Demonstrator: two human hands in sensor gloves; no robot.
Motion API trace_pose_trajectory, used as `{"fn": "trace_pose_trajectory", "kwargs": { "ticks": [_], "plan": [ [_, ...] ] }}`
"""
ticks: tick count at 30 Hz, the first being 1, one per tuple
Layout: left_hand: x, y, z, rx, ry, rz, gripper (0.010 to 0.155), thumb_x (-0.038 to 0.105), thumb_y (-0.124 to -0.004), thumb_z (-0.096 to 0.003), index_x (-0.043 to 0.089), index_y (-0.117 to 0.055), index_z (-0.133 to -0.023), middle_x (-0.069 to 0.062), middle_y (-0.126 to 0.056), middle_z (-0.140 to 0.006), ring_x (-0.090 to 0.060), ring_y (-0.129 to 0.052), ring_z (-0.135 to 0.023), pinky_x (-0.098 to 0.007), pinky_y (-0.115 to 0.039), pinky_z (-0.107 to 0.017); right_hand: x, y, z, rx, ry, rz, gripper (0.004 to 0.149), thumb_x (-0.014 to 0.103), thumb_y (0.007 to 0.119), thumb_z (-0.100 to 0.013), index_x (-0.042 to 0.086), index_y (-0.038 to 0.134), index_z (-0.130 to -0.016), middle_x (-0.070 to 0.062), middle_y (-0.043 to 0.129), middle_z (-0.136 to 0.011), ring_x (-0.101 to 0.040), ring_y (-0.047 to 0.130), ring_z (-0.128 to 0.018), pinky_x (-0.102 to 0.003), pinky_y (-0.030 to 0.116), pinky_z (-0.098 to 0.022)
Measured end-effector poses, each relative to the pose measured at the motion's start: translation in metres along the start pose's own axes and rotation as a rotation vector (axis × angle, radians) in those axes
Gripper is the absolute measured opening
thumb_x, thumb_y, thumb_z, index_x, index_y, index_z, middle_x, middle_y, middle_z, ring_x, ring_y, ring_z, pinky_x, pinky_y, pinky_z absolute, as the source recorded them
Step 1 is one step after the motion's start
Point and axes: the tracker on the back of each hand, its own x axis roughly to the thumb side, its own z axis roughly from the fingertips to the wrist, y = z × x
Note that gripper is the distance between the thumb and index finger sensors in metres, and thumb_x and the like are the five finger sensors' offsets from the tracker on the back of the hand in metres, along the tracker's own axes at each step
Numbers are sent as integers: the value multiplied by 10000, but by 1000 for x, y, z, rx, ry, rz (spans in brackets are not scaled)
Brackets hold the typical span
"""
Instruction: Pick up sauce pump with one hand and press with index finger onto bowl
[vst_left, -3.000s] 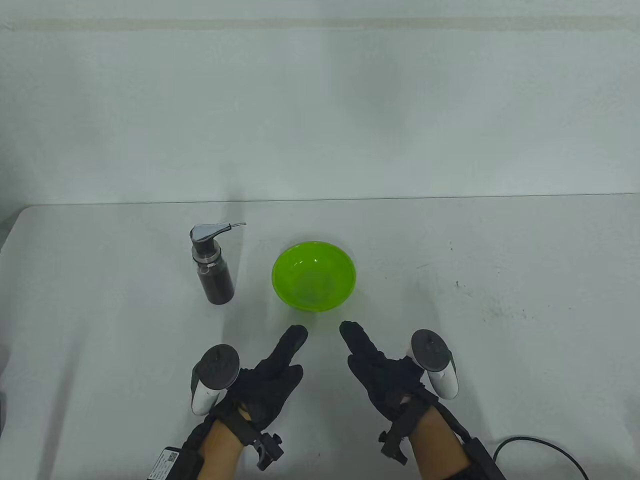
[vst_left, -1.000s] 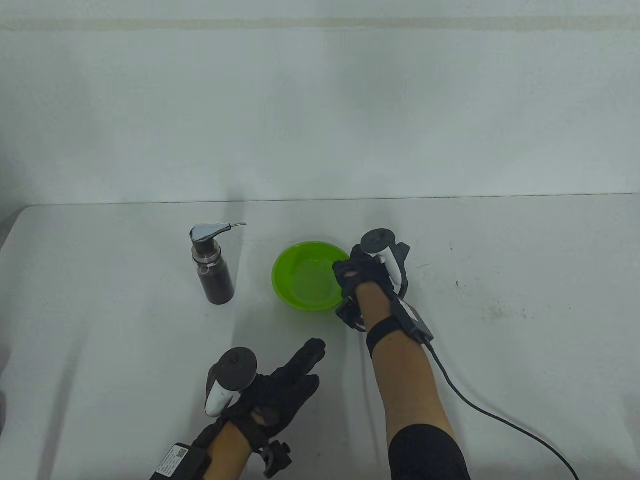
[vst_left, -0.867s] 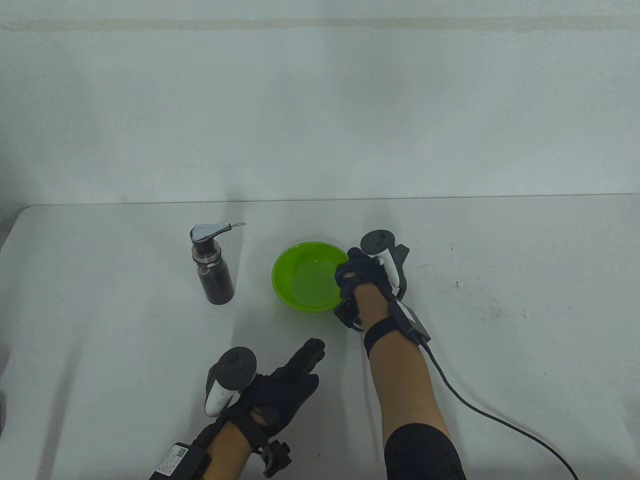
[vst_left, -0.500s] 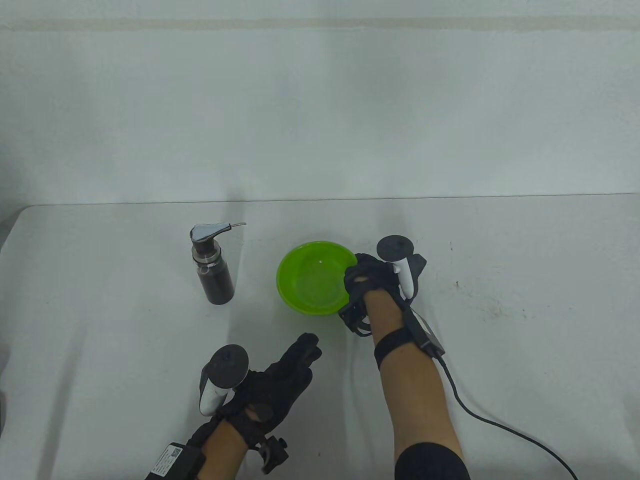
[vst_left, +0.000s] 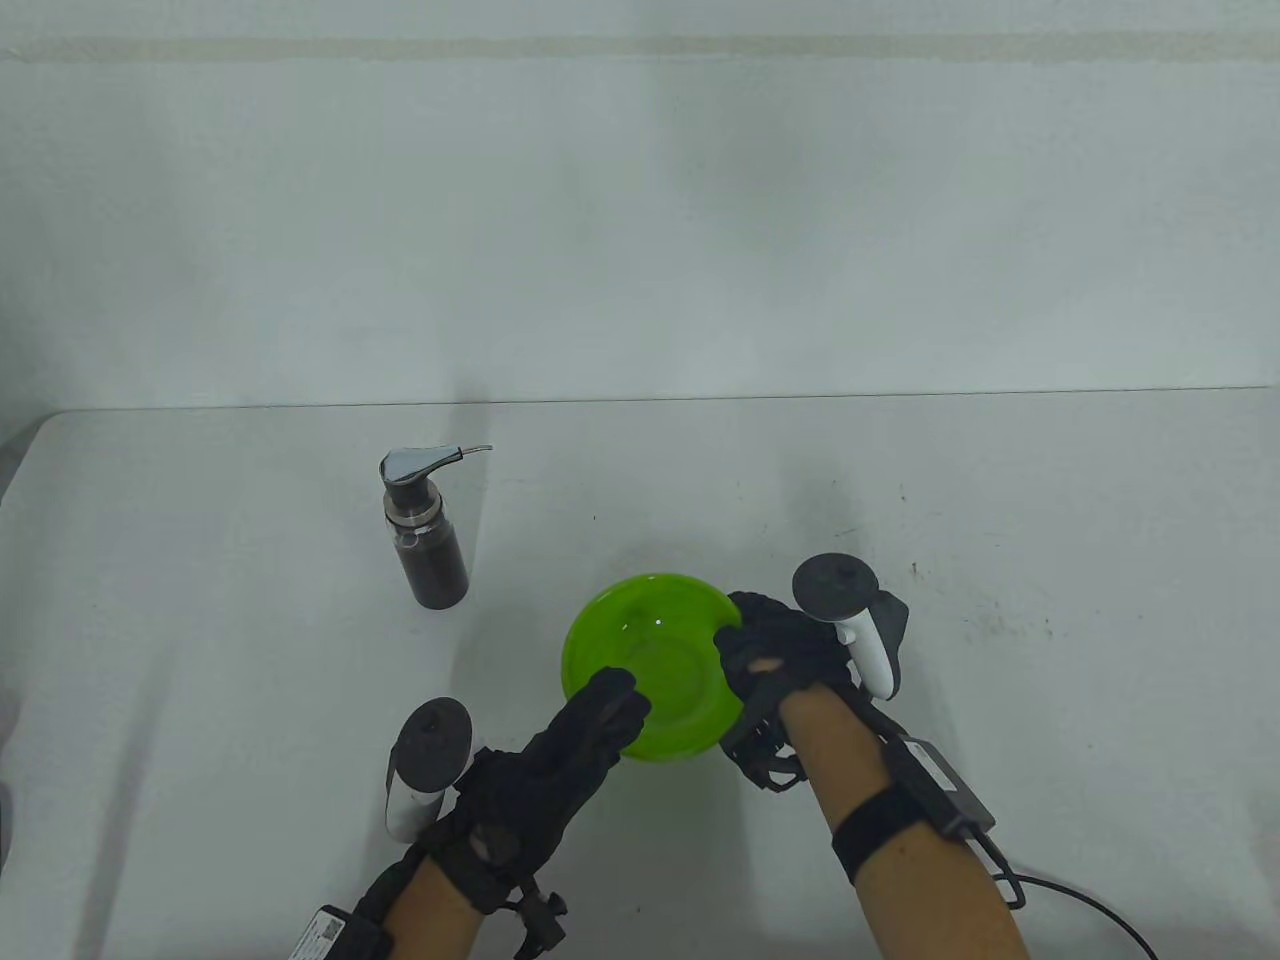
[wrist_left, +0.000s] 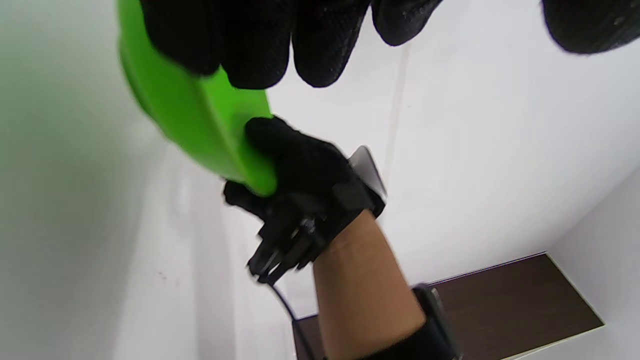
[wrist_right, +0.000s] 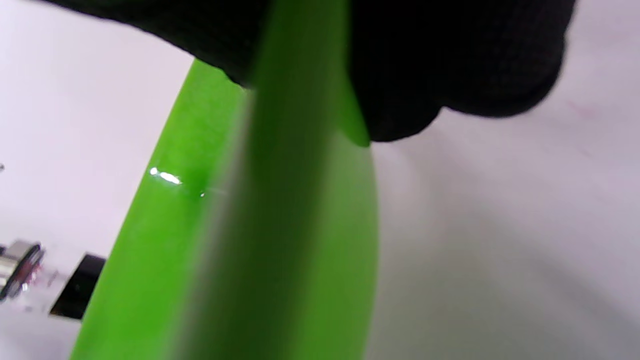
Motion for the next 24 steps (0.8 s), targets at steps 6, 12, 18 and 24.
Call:
{"fn": "trace_pose_trajectory", "kwargs": {
  "ticks": [6,12,18,24],
  "plan": [
    [3,3,2,21,-23,3,869,762,-629,-455,337,-339,-1156,-67,-502,-1189,-471,-598,-1067,-595,-584,-746,-8,22,23,60,-48,21,490,282,814,-492,146,635,-928,-166,789,-869,-328,1011,-439,-425,933,-287],
    [3,4,2,22,-17,-10,871,763,-629,-454,337,-339,-1156,-68,-495,-1191,-473,-596,-1068,-596,-581,-748,-18,44,36,180,-78,11,490,282,812,-492,149,632,-928,-164,785,-873,-330,1010,-445,-427,932,-293],
    [2,4,2,20,-3,-12,871,763,-631,-453,338,-341,-1156,-68,-497,-1191,-473,-597,-1068,-597,-580,-748,-31,56,39,230,-84,26,492,283,811,-492,153,628,-930,-163,772,-885,-341,1000,-466,-439,923,-312],
    [2,4,1,20,8,-13,870,762,-632,-453,338,-341,-1155,-70,-499,-1190,-473,-598,-1067,-596,-580,-749,-42,59,37,241,-75,-2,492,285,807,-490,157,625,-929,-160,769,-886,-337,996,-473,-441,919,-319]
  ]
}}
